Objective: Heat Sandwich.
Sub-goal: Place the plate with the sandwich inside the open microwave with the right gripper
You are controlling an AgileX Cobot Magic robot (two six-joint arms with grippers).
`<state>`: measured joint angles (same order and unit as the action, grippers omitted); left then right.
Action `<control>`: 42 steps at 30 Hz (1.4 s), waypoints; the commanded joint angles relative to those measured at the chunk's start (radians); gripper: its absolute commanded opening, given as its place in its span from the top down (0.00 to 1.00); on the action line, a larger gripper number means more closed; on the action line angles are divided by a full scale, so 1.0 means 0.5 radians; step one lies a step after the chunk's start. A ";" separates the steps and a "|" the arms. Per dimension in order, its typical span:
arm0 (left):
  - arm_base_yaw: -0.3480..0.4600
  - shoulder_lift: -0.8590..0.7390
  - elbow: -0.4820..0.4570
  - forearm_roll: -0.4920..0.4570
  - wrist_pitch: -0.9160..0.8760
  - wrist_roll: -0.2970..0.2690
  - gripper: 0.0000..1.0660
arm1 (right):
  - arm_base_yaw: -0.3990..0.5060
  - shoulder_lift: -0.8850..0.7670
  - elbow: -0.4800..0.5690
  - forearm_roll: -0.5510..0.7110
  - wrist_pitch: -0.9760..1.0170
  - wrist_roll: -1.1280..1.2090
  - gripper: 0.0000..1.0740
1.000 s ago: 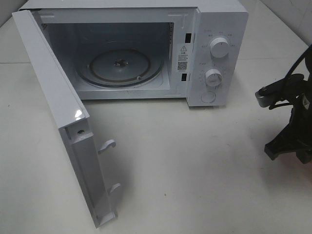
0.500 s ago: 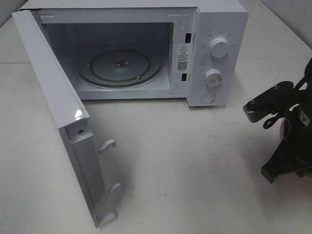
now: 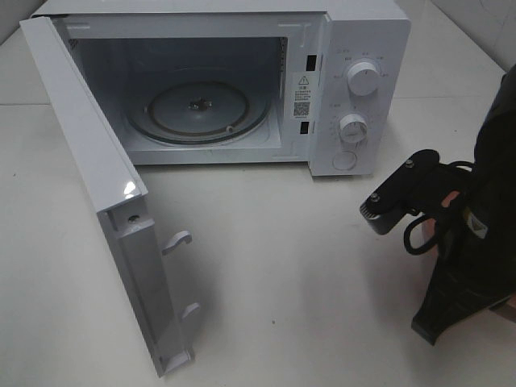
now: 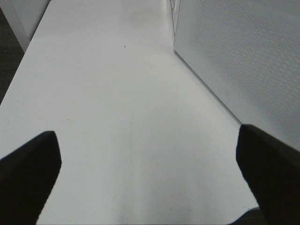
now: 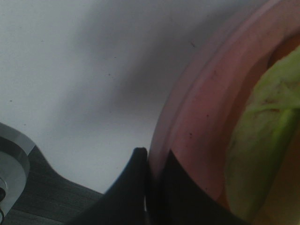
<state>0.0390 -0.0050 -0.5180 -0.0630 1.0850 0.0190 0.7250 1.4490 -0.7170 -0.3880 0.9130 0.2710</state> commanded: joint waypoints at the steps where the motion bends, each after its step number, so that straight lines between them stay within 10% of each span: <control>1: 0.002 -0.044 0.002 0.006 -0.026 -0.006 0.10 | 0.052 -0.024 0.010 -0.056 0.050 0.020 1.00; 22: 0.002 -0.044 0.002 0.006 -0.026 -0.006 0.10 | 0.662 -0.228 0.010 -0.132 0.096 -0.112 1.00; 42: 0.002 -0.044 0.002 0.006 -0.026 -0.006 0.10 | 0.718 -0.228 0.010 -0.172 -0.166 -0.898 1.00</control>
<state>0.0390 -0.0050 -0.5180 -0.0630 1.0850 0.0190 1.0820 1.3420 -0.7170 -0.4410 0.8520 -0.1270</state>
